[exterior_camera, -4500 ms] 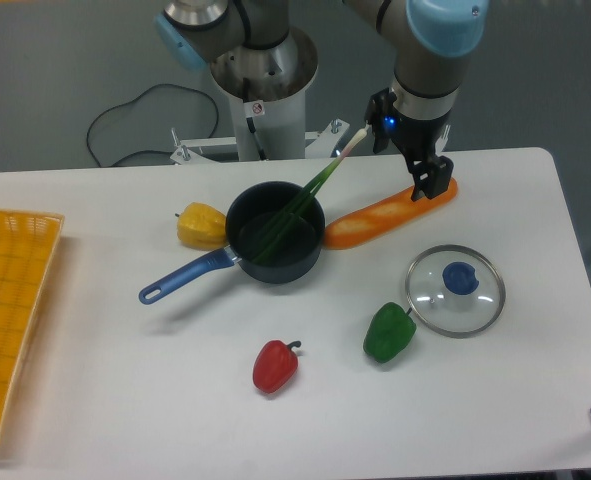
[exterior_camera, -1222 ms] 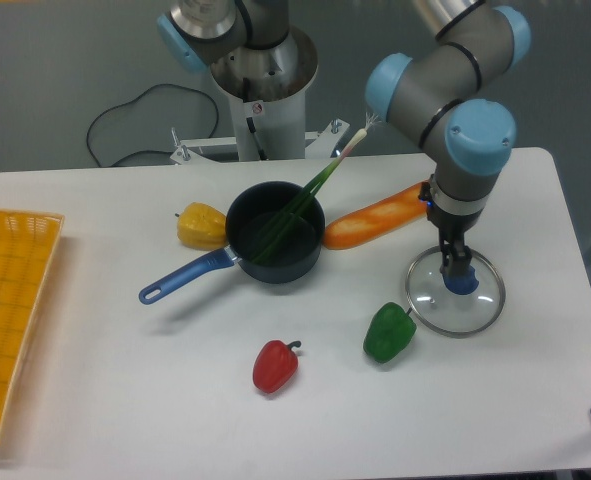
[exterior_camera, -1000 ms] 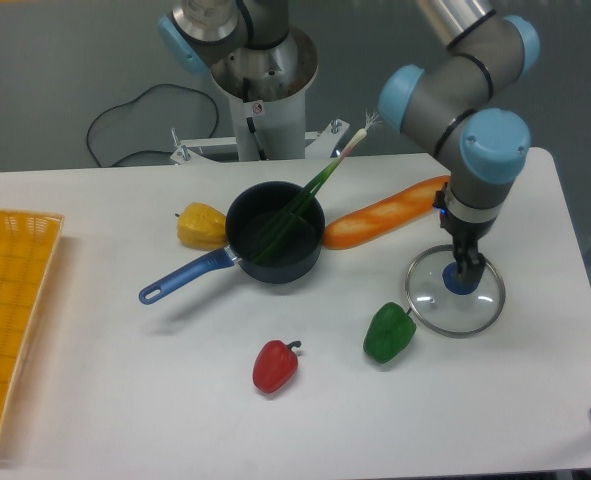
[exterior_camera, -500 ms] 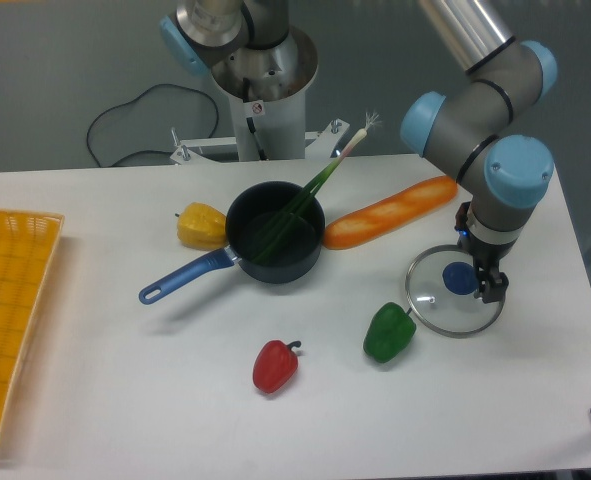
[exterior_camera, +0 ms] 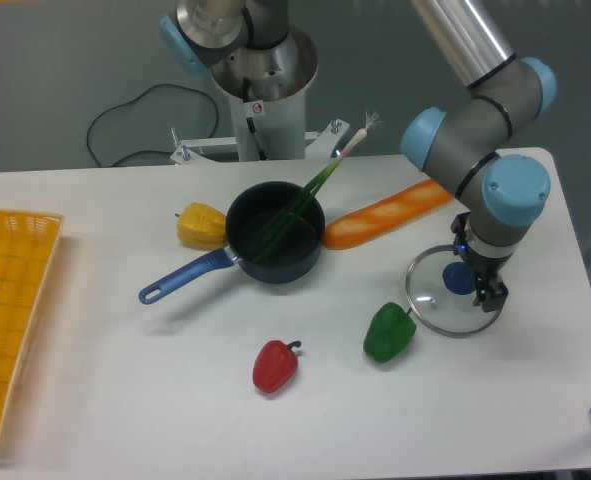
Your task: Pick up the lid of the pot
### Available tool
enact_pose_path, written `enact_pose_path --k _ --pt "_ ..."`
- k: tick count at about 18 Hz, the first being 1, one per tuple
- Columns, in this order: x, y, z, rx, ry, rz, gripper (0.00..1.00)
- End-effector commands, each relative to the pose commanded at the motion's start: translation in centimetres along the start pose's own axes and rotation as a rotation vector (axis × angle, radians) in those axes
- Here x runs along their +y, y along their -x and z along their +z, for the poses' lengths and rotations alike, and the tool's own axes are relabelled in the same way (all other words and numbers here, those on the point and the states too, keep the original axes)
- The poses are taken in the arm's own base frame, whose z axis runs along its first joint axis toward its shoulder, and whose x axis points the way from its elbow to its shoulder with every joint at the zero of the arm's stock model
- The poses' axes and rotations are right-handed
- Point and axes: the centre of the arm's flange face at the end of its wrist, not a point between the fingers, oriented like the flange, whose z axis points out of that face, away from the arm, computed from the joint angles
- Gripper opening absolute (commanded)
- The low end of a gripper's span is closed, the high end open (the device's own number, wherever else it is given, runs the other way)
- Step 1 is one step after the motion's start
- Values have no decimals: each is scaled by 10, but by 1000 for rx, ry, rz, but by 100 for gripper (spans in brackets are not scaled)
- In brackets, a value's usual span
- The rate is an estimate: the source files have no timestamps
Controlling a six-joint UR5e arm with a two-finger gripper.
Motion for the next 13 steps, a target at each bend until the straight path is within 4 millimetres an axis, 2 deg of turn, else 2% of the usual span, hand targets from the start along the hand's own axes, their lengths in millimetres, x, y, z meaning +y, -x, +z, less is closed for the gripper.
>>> enact_pose_path --k 13 --pt "4 -3 6 2 -19 -8 100"
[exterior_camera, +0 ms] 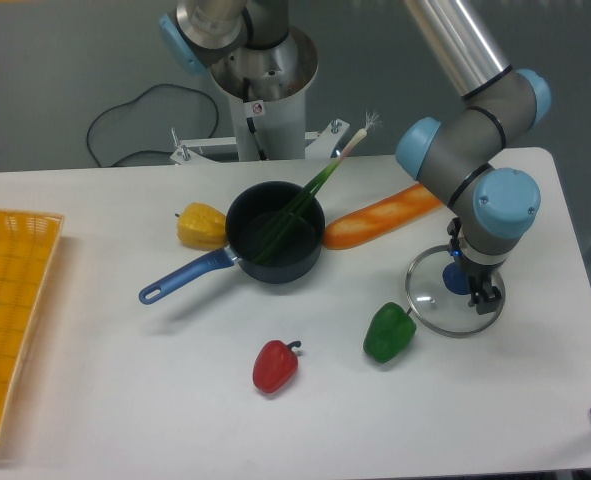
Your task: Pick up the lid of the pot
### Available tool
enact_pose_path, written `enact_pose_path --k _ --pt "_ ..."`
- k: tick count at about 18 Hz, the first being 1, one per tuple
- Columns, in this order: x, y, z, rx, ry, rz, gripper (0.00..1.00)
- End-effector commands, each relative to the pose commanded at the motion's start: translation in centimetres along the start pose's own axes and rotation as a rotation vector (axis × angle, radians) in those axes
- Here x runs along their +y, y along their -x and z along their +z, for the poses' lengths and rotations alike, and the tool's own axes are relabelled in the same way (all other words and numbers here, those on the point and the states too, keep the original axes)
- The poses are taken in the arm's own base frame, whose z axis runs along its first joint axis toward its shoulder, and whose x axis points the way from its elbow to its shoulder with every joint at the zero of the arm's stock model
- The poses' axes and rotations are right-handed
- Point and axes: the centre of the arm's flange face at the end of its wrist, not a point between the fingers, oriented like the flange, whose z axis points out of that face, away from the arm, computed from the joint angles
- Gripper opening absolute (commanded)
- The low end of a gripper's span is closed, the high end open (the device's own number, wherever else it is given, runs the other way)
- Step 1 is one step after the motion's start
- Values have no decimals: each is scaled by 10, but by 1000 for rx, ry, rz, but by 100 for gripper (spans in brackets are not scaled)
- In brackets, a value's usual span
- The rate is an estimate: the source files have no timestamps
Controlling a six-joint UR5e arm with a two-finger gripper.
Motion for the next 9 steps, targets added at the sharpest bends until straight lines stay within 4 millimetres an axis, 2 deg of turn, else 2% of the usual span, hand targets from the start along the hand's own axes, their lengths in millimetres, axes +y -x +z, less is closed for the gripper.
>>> enact_pose_path --k 9 --pt "-1 0 11 3 -26 2 100"
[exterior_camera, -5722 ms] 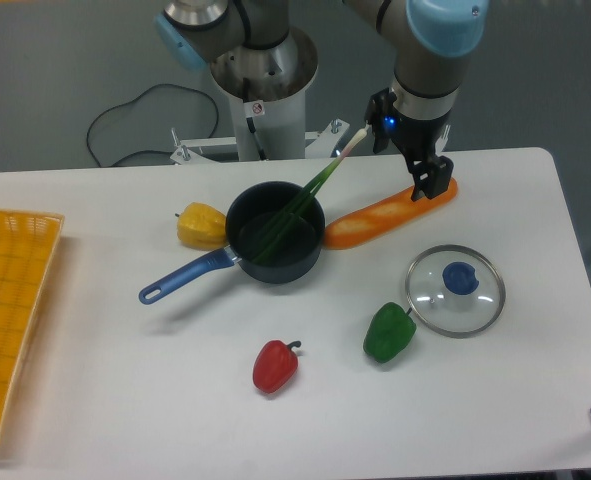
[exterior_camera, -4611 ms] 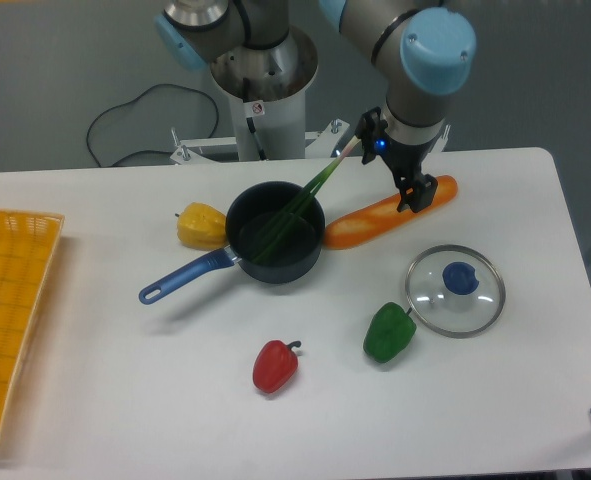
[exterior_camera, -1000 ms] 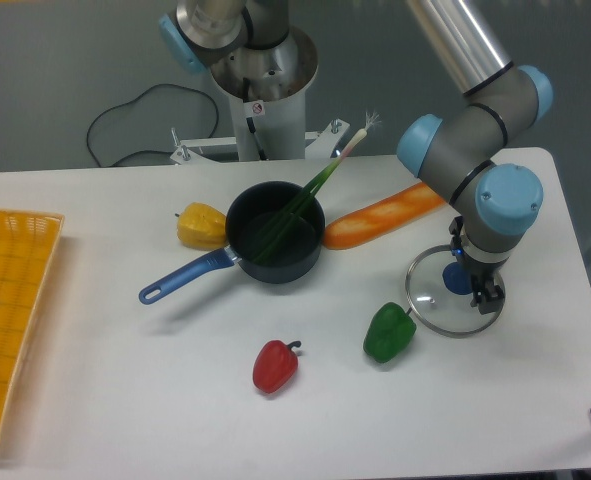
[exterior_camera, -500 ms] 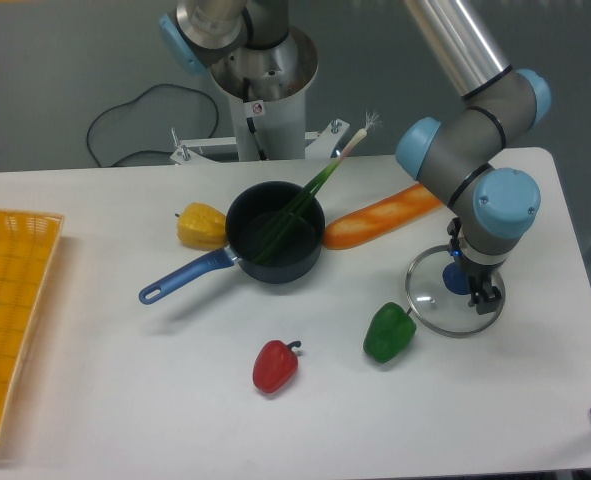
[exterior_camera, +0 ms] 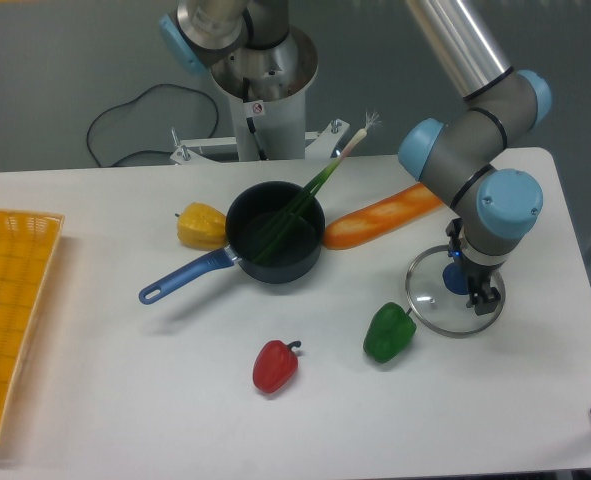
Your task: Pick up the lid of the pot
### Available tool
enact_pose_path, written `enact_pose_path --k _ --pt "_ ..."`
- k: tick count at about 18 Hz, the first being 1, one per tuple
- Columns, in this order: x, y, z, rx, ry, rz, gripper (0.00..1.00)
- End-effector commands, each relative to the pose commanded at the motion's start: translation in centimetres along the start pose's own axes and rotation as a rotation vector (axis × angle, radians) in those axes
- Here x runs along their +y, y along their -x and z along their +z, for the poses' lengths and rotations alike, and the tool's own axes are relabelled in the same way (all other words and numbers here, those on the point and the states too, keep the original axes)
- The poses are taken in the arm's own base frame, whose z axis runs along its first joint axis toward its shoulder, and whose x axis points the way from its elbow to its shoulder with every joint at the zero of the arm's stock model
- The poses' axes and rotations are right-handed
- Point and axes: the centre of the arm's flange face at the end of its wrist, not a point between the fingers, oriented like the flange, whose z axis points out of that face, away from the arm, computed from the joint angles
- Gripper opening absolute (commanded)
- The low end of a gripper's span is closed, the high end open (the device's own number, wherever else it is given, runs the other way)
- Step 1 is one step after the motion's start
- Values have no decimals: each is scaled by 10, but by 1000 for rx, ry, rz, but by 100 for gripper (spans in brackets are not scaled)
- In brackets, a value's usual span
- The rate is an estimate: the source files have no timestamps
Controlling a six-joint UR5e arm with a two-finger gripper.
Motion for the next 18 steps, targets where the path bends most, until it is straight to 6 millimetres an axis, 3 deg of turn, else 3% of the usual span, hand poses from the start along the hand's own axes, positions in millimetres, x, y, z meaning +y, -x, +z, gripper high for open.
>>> enact_pose_path --k 5,8,10,12,16,18 --pt "0 0 0 1 -1 0 100" --pt "0 0 0 1 -1 -3 88" --pt "0 0 -1 0 0 -6 67" --pt "-1 1 -1 0 0 -5 66" --pt "-2 0 -2 1 3 -3 47" --pt "0 1 -3 -2 6 -5 42"
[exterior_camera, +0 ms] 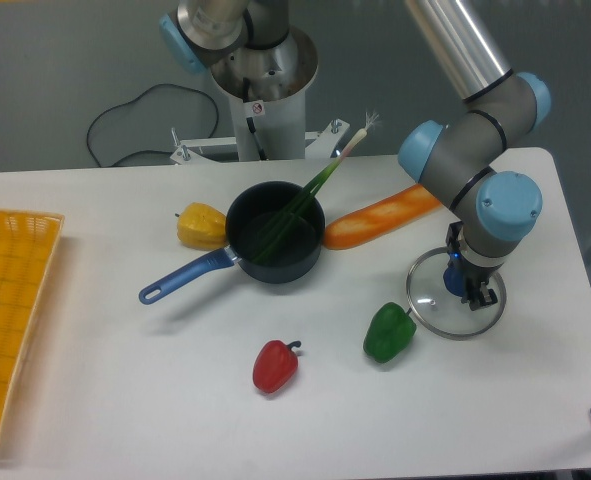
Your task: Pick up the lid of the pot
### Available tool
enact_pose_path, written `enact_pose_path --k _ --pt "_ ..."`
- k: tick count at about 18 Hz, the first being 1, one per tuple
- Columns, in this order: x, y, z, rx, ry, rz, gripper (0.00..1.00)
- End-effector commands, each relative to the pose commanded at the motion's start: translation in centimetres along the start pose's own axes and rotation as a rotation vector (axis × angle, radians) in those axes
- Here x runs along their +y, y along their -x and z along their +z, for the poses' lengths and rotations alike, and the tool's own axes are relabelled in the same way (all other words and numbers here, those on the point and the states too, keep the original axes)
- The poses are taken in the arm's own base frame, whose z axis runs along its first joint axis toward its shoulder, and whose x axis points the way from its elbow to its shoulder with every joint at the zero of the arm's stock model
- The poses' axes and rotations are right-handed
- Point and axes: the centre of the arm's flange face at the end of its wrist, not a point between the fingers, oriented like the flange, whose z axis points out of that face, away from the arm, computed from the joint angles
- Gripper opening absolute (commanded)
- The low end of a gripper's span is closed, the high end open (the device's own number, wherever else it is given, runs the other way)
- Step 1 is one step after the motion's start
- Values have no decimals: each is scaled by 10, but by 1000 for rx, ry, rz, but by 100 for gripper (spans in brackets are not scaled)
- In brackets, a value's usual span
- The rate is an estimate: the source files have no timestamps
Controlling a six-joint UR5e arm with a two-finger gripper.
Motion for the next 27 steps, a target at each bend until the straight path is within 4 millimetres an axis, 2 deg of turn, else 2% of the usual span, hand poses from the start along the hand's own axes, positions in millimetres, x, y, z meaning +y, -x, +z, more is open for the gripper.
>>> enact_pose_path --k 6,11,17,22,27 --pt "5 4 -21 -6 12 0 40" --pt "5 -3 -52 4 7 2 40" --pt "7 -28 -102 31 -19 -10 40" --pt "-11 -51 -142 43 -51 -19 40" --pt "-21 -52 -143 38 -82 -55 40"
